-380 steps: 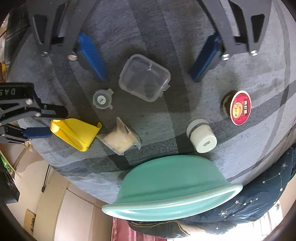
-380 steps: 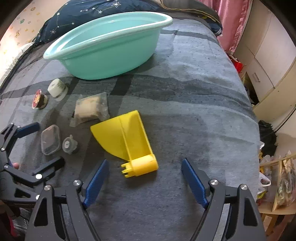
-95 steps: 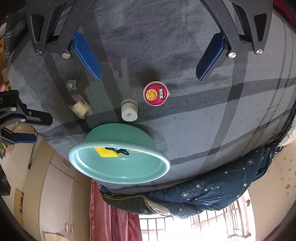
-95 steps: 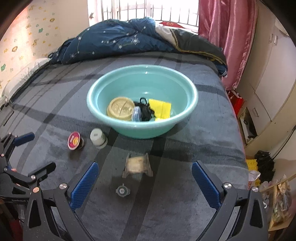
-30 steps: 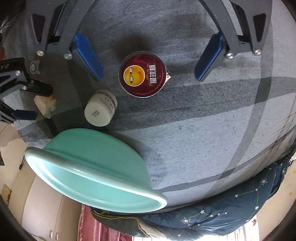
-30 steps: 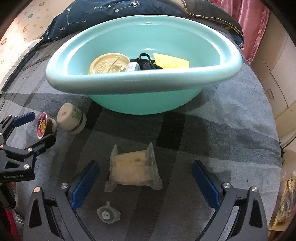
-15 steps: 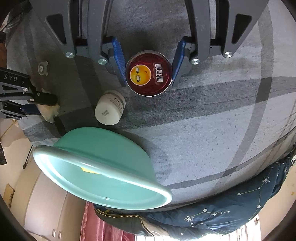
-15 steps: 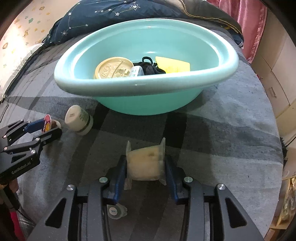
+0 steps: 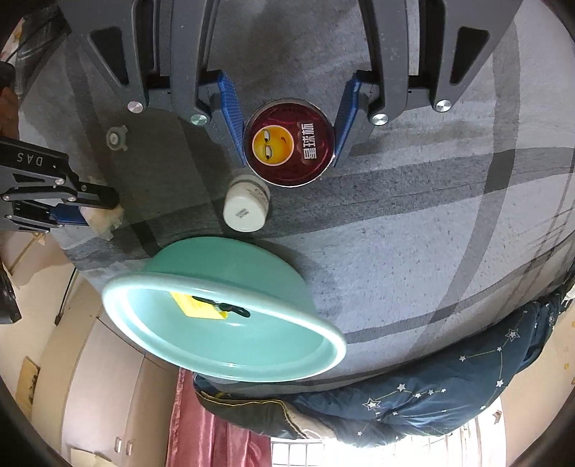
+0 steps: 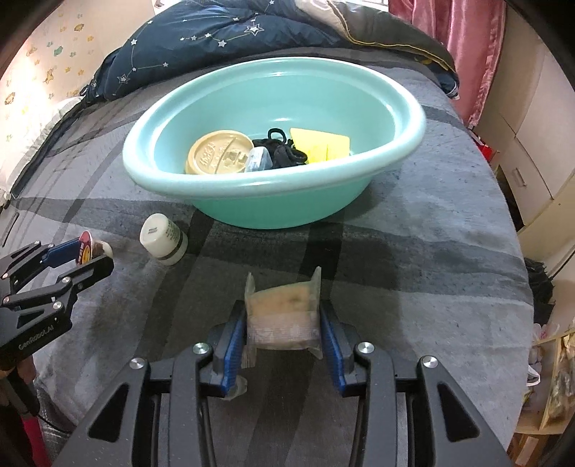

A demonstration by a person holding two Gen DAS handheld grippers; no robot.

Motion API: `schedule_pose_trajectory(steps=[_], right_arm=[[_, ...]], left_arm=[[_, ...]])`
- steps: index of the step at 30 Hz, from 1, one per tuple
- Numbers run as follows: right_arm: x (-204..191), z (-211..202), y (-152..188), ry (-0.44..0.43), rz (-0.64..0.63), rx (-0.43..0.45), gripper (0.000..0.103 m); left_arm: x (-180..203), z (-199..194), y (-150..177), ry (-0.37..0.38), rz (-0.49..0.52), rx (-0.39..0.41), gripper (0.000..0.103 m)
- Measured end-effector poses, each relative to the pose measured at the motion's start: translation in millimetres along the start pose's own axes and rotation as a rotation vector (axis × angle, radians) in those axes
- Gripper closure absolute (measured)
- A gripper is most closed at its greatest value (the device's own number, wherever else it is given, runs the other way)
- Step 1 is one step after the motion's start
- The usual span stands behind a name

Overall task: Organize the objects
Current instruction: 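Carry the pink tin with the left tool while the right tool carries the snack bag over the basin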

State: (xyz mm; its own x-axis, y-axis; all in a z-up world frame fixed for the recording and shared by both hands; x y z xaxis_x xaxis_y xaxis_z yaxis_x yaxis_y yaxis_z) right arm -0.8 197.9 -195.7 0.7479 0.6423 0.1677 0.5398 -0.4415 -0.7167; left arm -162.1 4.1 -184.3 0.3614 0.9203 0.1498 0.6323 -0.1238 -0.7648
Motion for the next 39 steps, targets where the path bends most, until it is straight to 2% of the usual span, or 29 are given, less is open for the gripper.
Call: schedule_pose_trajectory(steps=[6,7,17,39], right_arm=[[1,4,-12,0.002,-0.005,0.016,0.060],[7,-10,-6,0.003,-0.008,0.017,0.060],[5,-31,-8,0.005,-0.014,0.046,0.060],[4,-61,-24,0.006,-0.034,0.099,0.060]], left_arm=[[7,-13,-2,0.005,0.006,0.015,0.053],[8,-15,-2,0.004,0.008,0.016,0.053],[23,-35,-3,0.018,0.021,0.040,0.053],[48,-60,-19,0.064,0.038,0.075,0.053]])
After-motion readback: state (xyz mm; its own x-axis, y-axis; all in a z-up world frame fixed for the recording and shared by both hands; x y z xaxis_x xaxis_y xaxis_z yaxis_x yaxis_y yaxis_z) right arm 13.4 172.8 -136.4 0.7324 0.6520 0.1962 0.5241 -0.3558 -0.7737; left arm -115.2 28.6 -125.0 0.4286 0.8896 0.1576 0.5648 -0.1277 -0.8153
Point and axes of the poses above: each gripper's, at about its wrist camera, not at the fingertips, and z roughly the way its jaws point, x to its right, y to its underside, the point moved 8 cm from there along z, roughly the way its jaws point, and after that the axes turned 15 degrees about x, right-handed, at the moved point
